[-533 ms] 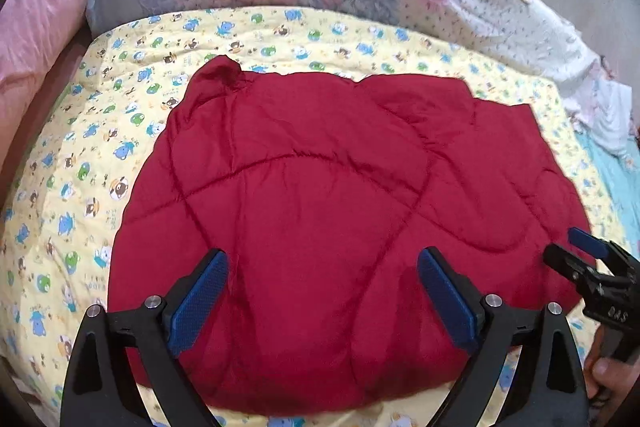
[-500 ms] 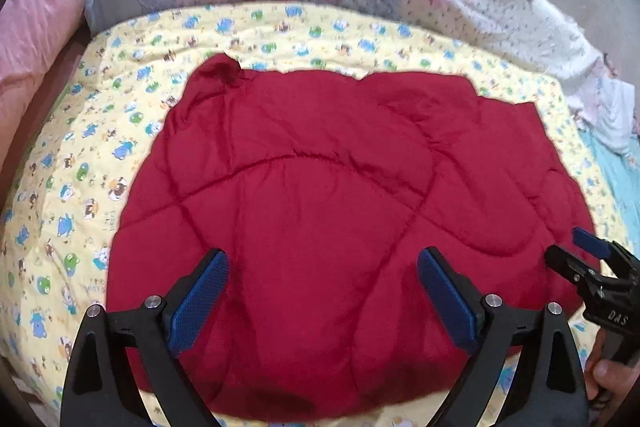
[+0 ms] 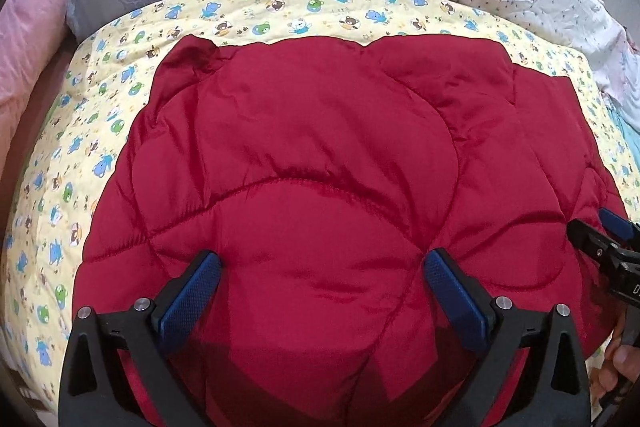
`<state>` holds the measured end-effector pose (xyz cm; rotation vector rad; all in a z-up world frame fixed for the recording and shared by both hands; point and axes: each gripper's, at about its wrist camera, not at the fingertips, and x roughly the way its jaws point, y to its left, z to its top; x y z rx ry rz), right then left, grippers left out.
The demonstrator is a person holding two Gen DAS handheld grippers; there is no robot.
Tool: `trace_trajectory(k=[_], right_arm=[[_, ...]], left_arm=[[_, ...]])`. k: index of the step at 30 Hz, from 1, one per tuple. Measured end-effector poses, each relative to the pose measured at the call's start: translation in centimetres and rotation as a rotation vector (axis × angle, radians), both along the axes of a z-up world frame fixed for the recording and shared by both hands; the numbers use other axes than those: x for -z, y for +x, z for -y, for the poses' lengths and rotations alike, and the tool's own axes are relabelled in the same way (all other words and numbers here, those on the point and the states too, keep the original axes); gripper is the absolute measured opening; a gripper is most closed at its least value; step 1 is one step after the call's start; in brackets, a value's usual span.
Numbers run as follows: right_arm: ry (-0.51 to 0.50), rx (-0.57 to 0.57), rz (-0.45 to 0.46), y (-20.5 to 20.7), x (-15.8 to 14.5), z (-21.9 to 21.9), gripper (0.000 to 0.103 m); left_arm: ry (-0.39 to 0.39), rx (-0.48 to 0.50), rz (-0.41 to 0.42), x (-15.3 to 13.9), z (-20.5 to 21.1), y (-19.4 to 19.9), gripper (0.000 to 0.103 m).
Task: Fold large clothes
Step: 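Smooth and square the folded jacket bundle with both open tools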
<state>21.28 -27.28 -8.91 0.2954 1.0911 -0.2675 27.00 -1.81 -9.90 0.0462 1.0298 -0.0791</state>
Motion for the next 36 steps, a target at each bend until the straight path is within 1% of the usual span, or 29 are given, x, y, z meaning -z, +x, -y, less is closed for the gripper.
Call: trace_trajectory(k=[2, 3, 6, 7, 8, 11, 15, 18, 20, 23, 25, 27, 29, 32, 34, 36], right_arm=[[-0.011, 0.002, -0.007, 0.0, -0.2, -0.2, 0.103], [-0.024, 0.005, -0.004, -0.1, -0.7, -0.5, 0.101], [-0.053, -0.005, 0.056, -0.7, -3.0, -1.3, 0.098], [-0.063, -0.007, 0.061, -0.8, -3.3, -1.4, 0.098], [-0.064, -0.006, 0.053, -0.9, -3.3, -1.4, 0.098], [-0.020, 0.000, -0.008, -0.9, -1.4, -0.5, 0.098], [-0.004, 0.004, -0.016, -0.7, -0.3, 0.1, 0.100], [0.008, 0.011, -0.013, -0.7, -0.2, 0.3, 0.101], [0.007, 0.010, -0.009, -0.7, -0.2, 0.3, 0.101], [0.002, 0.013, 0.002, -0.9, -0.4, 0.2, 0.101], [-0.012, 0.019, 0.017, -1.4, -1.4, -0.1, 0.098], [-0.026, 0.019, 0.052, -2.8, -2.9, -0.8, 0.098], [-0.039, 0.010, 0.074, -3.9, -3.9, -1.5, 0.098], [-0.047, 0.004, 0.081, -5.6, -4.5, -2.4, 0.098], [-0.046, 0.005, 0.066, -6.4, -4.3, -2.5, 0.098], [-0.061, -0.001, 0.030, -6.7, -3.4, -2.6, 0.098]], left_arm=[[0.005, 0.005, -0.001, 0.2, 0.0, 0.3, 0.103], [0.008, 0.007, 0.000, 0.3, 0.1, 0.4, 0.103], [0.010, 0.011, -0.001, 0.4, -0.1, 0.4, 0.103], [0.009, 0.012, 0.000, 0.4, -0.1, 0.4, 0.103], [0.010, 0.013, 0.002, 0.4, -0.1, 0.5, 0.103], [0.010, 0.019, 0.005, 0.5, -0.1, 0.7, 0.103], [0.008, 0.025, 0.001, 0.3, -0.2, 0.6, 0.103], [-0.029, 0.031, -0.002, -0.8, -0.9, -0.6, 0.101], [-0.056, 0.031, 0.002, -1.7, -1.8, -1.8, 0.097], [-0.077, 0.014, 0.019, -2.8, -3.3, -3.9, 0.097], [-0.071, 0.002, 0.035, -3.4, -4.2, -5.1, 0.097], [-0.071, -0.003, 0.042, -3.8, -4.8, -5.9, 0.097], [-0.084, -0.004, 0.042, -3.9, -5.1, -6.4, 0.097], [-0.092, -0.007, 0.047, -3.8, -5.0, -7.0, 0.097], [-0.086, -0.002, 0.048, -3.5, -4.7, -7.2, 0.098], [-0.062, 0.007, 0.033, -2.5, -4.2, -7.1, 0.098]])
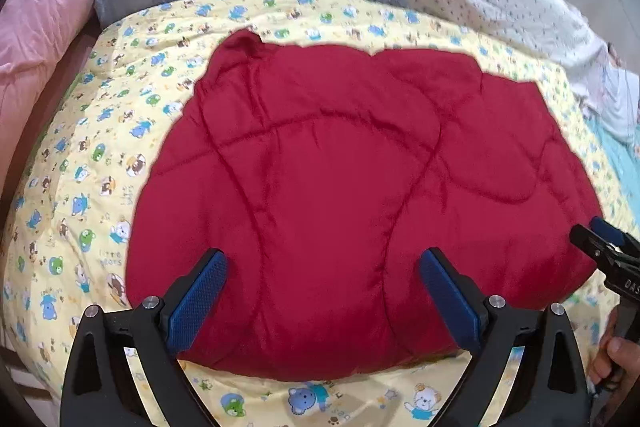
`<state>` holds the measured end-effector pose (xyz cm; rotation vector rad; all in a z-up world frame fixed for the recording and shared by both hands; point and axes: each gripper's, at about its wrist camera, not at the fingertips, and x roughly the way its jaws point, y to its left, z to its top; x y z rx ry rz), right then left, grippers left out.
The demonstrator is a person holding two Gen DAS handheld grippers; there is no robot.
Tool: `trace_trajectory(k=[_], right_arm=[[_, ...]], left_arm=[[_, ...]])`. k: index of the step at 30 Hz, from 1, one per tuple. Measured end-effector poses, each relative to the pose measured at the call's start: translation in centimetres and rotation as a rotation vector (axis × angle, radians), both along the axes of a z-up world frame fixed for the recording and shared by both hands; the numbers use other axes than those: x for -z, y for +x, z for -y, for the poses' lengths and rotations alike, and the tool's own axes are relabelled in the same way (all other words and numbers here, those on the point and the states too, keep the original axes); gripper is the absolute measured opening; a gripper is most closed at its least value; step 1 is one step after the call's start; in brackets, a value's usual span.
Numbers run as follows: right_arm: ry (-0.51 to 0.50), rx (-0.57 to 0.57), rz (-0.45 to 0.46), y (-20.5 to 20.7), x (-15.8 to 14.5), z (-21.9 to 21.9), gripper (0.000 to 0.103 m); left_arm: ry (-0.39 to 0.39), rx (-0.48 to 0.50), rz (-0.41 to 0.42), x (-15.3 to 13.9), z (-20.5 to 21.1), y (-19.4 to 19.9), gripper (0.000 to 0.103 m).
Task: Fold large clothes
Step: 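Smooth and square the folded jacket bundle with both open tools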
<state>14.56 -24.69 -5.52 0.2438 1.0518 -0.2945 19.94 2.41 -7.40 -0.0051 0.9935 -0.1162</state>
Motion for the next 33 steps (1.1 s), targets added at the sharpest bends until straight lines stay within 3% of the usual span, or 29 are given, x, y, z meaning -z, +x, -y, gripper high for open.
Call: trace_trajectory(k=[6, 15, 24, 30, 33], right_arm=[[0.090, 0.029, -0.027, 0.3, 1.9, 1.6, 0.098], [0.084, 0.032, -0.035, 0.1, 2.1, 1.1, 0.099], [-0.018, -0.002, 0.048, -1.6, -1.5, -1.1, 0.098], [0.023, -0.028, -0.050, -0.3, 1.4, -0.6, 0.099], [0.031, -0.031, -0.056, -0.2, 1.8, -0.5, 0.100]], left_arm=[[0.020, 0.023, -0.017, 2.0, 0.6, 1.5, 0.103], [0.047, 0.020, -0.001, 2.4, 1.1, 1.7, 0.103], [0.054, 0.014, 0.004, 1.7, 1.0, 0.5, 0.103], [0.059, 0.007, 0.005, 1.8, 1.3, 0.7, 0.103], [0.070, 0.011, 0.011, 2.0, 1.4, 0.8, 0.103]])
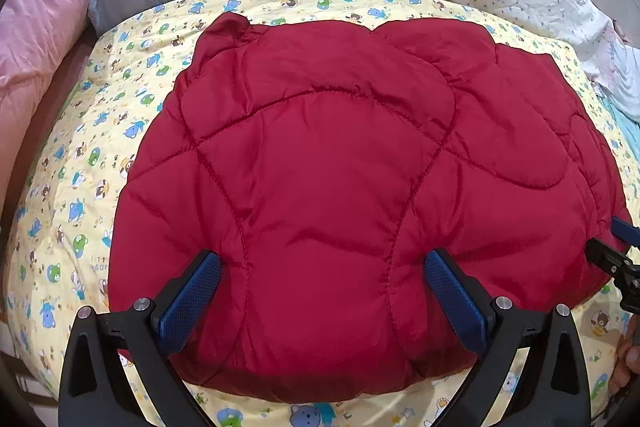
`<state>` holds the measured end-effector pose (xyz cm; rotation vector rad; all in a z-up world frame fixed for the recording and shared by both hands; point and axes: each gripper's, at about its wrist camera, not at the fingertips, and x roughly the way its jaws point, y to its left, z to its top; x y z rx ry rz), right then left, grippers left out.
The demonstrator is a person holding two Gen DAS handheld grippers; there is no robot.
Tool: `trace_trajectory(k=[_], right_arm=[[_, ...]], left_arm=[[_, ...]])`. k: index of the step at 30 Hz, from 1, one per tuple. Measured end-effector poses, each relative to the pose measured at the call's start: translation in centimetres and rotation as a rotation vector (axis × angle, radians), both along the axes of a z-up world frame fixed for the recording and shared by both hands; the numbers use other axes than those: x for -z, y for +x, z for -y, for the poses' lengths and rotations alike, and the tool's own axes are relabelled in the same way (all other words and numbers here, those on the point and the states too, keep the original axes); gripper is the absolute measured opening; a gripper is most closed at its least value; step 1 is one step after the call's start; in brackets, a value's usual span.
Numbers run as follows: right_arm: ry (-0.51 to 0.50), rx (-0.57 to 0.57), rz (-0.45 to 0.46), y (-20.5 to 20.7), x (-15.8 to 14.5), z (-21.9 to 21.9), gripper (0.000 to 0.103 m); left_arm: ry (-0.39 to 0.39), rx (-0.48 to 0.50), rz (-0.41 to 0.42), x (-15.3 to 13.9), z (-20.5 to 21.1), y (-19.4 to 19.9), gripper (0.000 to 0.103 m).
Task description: Fold large clothes
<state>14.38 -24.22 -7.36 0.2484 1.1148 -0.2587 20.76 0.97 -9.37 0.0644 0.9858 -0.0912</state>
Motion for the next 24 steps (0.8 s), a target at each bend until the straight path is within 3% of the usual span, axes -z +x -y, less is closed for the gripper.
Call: trace_trajectory(k=[6, 15, 18, 24], right_arm=[[0.020, 0.015, 0.025, -0.4, -0.8, 0.0, 0.100], [0.024, -0.034, 0.130, -4.0, -5.0, -2.2, 0.100], [0.018, -0.083, 0.118, -5.4, -5.2, -3.7, 0.100], [-0.018, -0.184, 0.046, -7.5, -4.6, -6.4, 0.100]], left_arm=[[0.002, -0.015, 0.011, -0.3, -0.1, -0.4, 0.103], [-0.016, -0.032, 0.026, -1.7, -1.1, -4.9, 0.102], [-0.015, -0.023, 0.017, -1.5, -1.5, -6.6, 0.102], [0.074, 0.030, 0.017, -1.1, -1.7, -9.5, 0.102]])
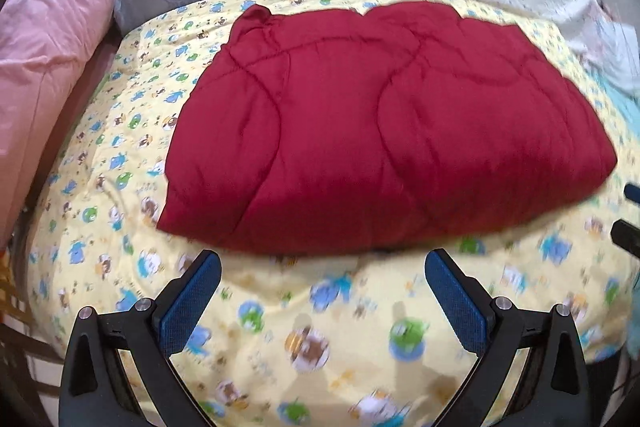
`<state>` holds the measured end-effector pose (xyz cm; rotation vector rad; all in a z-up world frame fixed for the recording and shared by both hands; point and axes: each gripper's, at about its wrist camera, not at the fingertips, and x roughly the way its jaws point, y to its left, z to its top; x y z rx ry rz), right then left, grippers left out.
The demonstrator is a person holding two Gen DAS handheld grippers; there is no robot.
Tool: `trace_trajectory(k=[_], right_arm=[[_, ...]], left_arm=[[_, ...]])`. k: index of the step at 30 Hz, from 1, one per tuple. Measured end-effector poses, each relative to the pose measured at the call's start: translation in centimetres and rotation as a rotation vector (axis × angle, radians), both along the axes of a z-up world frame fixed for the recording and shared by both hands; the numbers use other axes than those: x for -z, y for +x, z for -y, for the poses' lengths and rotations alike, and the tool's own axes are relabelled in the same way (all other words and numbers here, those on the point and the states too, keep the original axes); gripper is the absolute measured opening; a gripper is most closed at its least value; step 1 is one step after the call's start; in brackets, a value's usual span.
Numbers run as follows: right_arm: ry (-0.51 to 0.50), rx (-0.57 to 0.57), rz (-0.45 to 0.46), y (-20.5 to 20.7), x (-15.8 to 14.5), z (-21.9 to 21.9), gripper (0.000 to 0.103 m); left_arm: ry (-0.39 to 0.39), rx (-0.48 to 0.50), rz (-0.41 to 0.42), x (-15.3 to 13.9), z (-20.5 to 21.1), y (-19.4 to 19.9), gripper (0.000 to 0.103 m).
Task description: Fold large clothes
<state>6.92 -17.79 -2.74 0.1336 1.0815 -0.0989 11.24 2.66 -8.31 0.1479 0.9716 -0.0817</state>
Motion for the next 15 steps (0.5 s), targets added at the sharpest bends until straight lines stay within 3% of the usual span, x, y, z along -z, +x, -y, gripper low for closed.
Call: trace_trajectory(k=[6, 11, 15], right_arm=[[0.038, -0.030, -0.036, -1.1, -1.5, -1.4, 0.100], [0.018, -0.082, 0.033, -1.5, -5.6, -2.7, 0.100], [-0.016, -0.085, 0.047, -1.1, -6.6, -3.2, 0.102]], left_arm=[[0.086, 0.041, 0.024, -2.1, 1.3, -2.5, 0.102], [0.116, 0.040, 0.089, -5.7, 2.1, -4.1, 0.102], [0.105, 0.027, 0.099, -6.6, 2.8, -4.4, 0.102]])
